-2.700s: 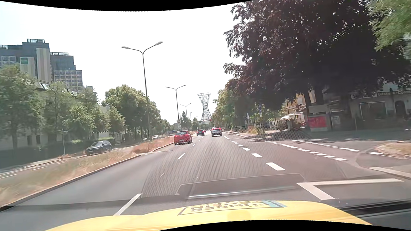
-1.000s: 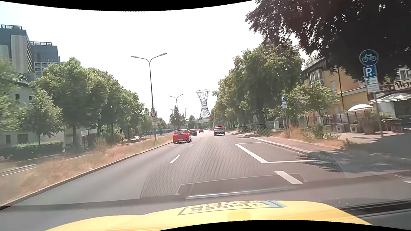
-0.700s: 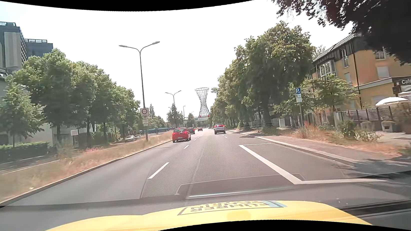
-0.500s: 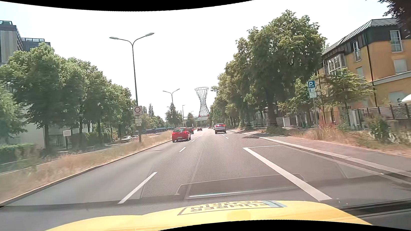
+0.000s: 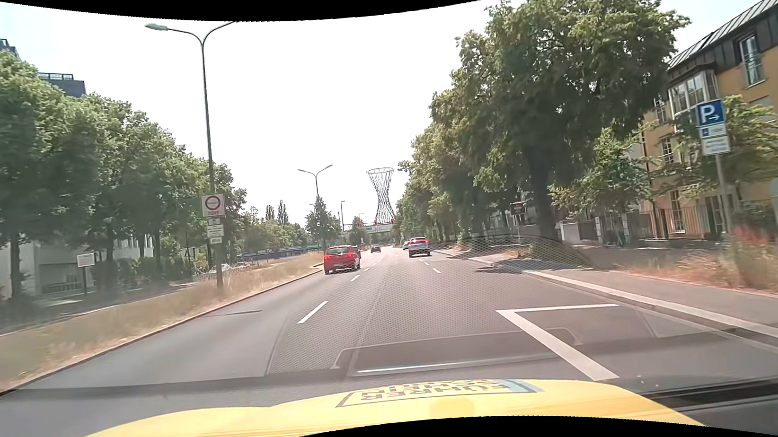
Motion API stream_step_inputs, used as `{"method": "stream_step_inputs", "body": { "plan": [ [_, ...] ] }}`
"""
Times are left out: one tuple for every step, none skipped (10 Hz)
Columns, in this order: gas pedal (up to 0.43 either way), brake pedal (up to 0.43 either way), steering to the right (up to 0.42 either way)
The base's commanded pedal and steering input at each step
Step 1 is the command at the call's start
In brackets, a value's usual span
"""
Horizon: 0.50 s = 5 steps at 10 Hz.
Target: Follow the waypoints while adhering to traffic rules and regulations
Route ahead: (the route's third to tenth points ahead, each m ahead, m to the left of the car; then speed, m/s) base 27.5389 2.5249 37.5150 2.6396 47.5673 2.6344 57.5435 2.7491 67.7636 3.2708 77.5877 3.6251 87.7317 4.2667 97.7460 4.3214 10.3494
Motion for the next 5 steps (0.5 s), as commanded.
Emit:
{"method": "stream_step_inputs", "body": {
  "plan": [
    [0.0, 0.0, 0.002],
    [0.0, 0.0, 0.002],
    [0.0, 0.0, 0.003],
    [0.0, 0.0, 0.003],
    [0.0, 0.0, 0.003]
  ]
}}
